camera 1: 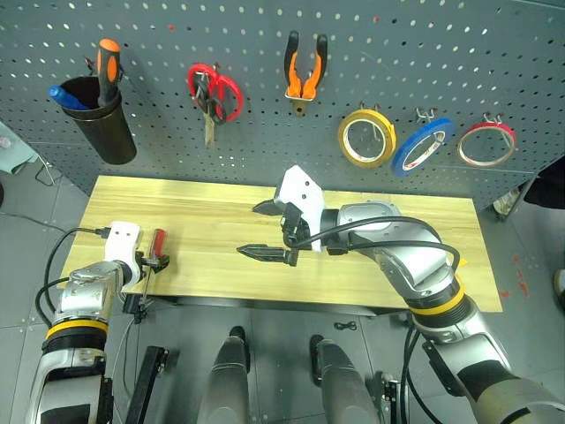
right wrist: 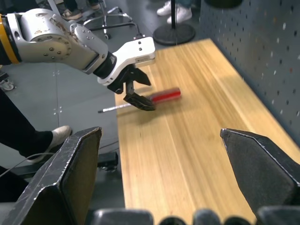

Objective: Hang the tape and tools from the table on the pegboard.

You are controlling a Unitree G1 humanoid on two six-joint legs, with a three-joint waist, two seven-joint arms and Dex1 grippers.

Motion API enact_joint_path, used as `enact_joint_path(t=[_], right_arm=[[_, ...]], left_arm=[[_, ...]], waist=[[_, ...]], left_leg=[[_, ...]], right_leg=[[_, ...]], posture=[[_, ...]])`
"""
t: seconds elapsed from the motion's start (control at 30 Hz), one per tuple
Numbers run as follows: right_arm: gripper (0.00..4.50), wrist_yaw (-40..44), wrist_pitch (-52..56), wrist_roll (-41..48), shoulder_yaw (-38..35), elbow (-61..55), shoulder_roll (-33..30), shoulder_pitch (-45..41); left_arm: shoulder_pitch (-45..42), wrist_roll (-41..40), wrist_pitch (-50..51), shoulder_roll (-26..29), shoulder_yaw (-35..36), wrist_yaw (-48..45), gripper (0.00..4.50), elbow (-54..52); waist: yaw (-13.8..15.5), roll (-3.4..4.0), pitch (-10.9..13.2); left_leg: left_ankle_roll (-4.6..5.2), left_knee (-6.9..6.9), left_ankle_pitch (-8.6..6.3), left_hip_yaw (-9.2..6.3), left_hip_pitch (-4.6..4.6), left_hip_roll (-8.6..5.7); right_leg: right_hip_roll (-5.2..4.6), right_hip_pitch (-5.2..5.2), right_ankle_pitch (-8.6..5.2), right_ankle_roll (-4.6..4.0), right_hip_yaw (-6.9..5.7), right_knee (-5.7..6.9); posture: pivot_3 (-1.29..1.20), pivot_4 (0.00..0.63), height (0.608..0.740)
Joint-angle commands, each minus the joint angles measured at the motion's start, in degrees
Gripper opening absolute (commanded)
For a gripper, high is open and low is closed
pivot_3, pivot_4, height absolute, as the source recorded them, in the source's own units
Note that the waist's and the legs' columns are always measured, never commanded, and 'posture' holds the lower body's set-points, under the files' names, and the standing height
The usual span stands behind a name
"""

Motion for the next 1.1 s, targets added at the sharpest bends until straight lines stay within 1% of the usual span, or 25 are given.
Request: enact_joint_path(t=[0.03,0.07,0.1,0.23,0.27,0.37,0.47,0.5,0.53,0.57,0.6,0.7,0.77,0.87,0.93,1.03,1.1], right_arm=[[4.50,0.1,0.4,-0.1,-0.7,-1.8,-0.5,0.2],[4.50,0.0,0.6,-0.1,-0.8,-1.9,-0.5,0.2],[4.50,0.0,0.7,0.0,-0.8,-1.8,-0.5,0.2],[4.50,-0.2,0.3,-0.4,-0.7,-1.5,-0.5,0.1],[4.50,-0.2,0.1,-0.6,-0.7,-1.3,-0.5,0.0],[4.50,0.2,-0.6,-0.7,-1.2,-1.0,-0.8,0.0],[4.50,0.8,-1.3,0.3,-2.9,-2.1,-1.3,1.1],[4.50,1.5,-1.6,1.5,-4.4,-3.3,-1.9,2.2],[4.50,2.2,-2.0,2.7,-5.8,-4.4,-2.3,3.3],[4.50,2.7,-2.4,3.4,-6.6,-5.0,-2.5,4.0],[4.50,2.8,-2.8,4.6,-8.5,-5.4,-2.6,4.7],[4.50,2.8,-5.2,8.2,-14.4,-5.3,-1.2,4.9],[4.50,2.6,-6.4,9.9,-17.3,-5.0,-0.5,4.2],[4.50,1.6,-5.3,13.4,-20.9,-3.9,0.7,1.9],[4.50,1.2,-5.8,14.8,-22.7,-2.4,1.2,-1.1],[4.50,0.3,-7.9,15.4,-24.2,0.2,2.5,-4.9],[4.50,-0.7,-9.1,15.5,-24.9,1.8,3.6,-7.2]], left_arm=[[-0.6,0.6,-0.9,0.1,-0.8,-0.9,3.65,1.9],[-0.7,0.6,-0.9,0.1,-0.9,-1.1,3.15,2.0],[-0.8,0.6,-0.8,0.1,-1.0,-1.3,2.76,2.2],[-1.9,0.9,-1.2,0.5,-1.1,-1.0,0.83,4.0],[-2.0,0.9,-1.2,0.5,-1.1,-1.0,0.70,4.0],[-1.2,-0.2,0.2,0.1,0.0,-0.3,0.70,0.6],[1.6,-1.8,1.2,-0.7,1.2,0.2,0.70,-7.3],[4.0,-3.2,3.4,-1.4,1.9,0.5,0.70,-13.8],[6.4,-4.1,5.3,-1.9,2.4,0.9,0.70,-19.9],[8.0,-4.7,6.6,-2.3,2.9,1.3,0.70,-24.1],[10.3,-5.0,7.0,-2.7,3.3,2.0,0.70,-30.6],[13.4,-6.6,9.5,-6.2,7.1,7.3,0.70,-45.7],[14.2,-5.8,9.5,-7.3,8.3,10.0,0.70,-52.3],[12.8,-4.8,9.9,-8.9,9.0,14.3,0.70,-60.1],[8.7,-3.0,7.6,-8.7,8.7,17.1,0.70,-64.0],[2.4,0.2,5.1,-7.4,6.8,19.6,0.70,-64.7],[-2.8,2.2,3.4,-6.6,6.1,21.0,0.70,-63.3]], waist=[[-0.1,0.03,0.2],[-0.1,0.02,0.3],[-0.2,0.03,0.3],[-0.2,0.03,0.3],[-0.2,0.03,0.3],[-0.2,0.03,0.3],[-0.2,0.02,0.3],[-0.1,-0.02,0.3],[0.0,-0.03,0.3],[0.1,-0.03,0.3],[0.1,-0.03,0.3],[0.2,-0.07,0.3],[0.2,-0.11,0.3],[0.1,-0.15,0.3],[0.2,-0.18,0.2],[0.6,-0.32,0.1],[0.7,-0.47,-0.2]], left_leg=[[0.00,0.00,0.00,0.00,0.00,0.00],[0.00,-0.01,0.00,0.00,0.01,-0.01],[0.00,-0.01,0.00,0.00,0.01,-0.01],[0.00,-0.04,0.00,0.00,0.04,-0.01],[0.00,-0.04,0.00,-0.01,0.04,-0.01],[-0.01,-0.02,0.00,0.00,0.04,-0.01],[-0.03,-0.04,0.01,-0.01,0.02,-0.02],[-0.03,-0.05,0.01,-0.01,0.00,-0.01],[-0.03,-0.07,0.01,-0.01,-0.02,-0.01],[-0.04,-0.10,0.00,-0.01,-0.06,-0.03],[-0.05,-0.12,-0.01,-0.01,-0.07,-0.06],[-0.06,-0.18,0.00,-0.06,-0.10,-0.04],[-0.12,-0.16,0.04,-0.09,-0.12,-0.03],[-0.19,-0.12,0.08,-0.08,-0.10,-0.04],[-0.21,-0.12,0.10,-0.08,-0.10,-0.04],[-0.37,-0.14,0.22,-0.15,-0.12,-0.03],[-0.52,-0.19,0.31,-0.17,-0.13,-0.04]], right_leg=[[0.00,0.00,0.00,0.00,0.01,0.01],[-0.01,0.00,-0.01,-0.02,0.01,0.03],[0.00,0.00,-0.02,-0.04,0.01,0.05],[0.00,-0.01,-0.05,-0.08,0.00,0.12],[-0.01,-0.01,-0.06,-0.05,0.00,0.11],[-0.01,-0.01,-0.14,0.09,0.00,0.11],[-0.02,-0.01,-0.17,0.15,0.00,0.09],[-0.02,-0.01,-0.17,0.13,-0.01,0.07],[-0.03,-0.01,-0.14,0.09,-0.02,0.04],[-0.07,0.00,0.01,-0.15,-0.02,-0.02],[-0.11,0.00,0.02,-0.15,-0.03,-0.04],[-0.09,0.03,0.08,-0.16,-0.09,-0.23],[-0.09,0.07,0.14,-0.09,-0.14,-0.30],[-0.08,0.10,0.18,0.07,-0.11,-0.38],[-0.08,0.10,0.22,0.07,-0.11,-0.39],[-0.04,0.09,0.25,0.08,-0.18,-0.37],[-0.05,0.10,0.33,0.02,-0.19,-0.42]], posture=[[0.07,0.454,0.740],[0.07,0.448,0.740],[0.07,0.448,0.740],[0.07,0.428,0.740],[0.08,0.423,0.740],[0.09,0.404,0.740],[0.10,0.389,0.740],[0.11,0.371,0.740],[0.11,0.365,0.740],[0.12,0.362,0.740],[0.12,0.359,0.740],[0.14,0.350,0.740],[0.15,0.337,0.740],[0.18,0.309,0.740],[0.20,0.296,0.740],[0.22,0.281,0.740],[0.22,0.260,0.740]])
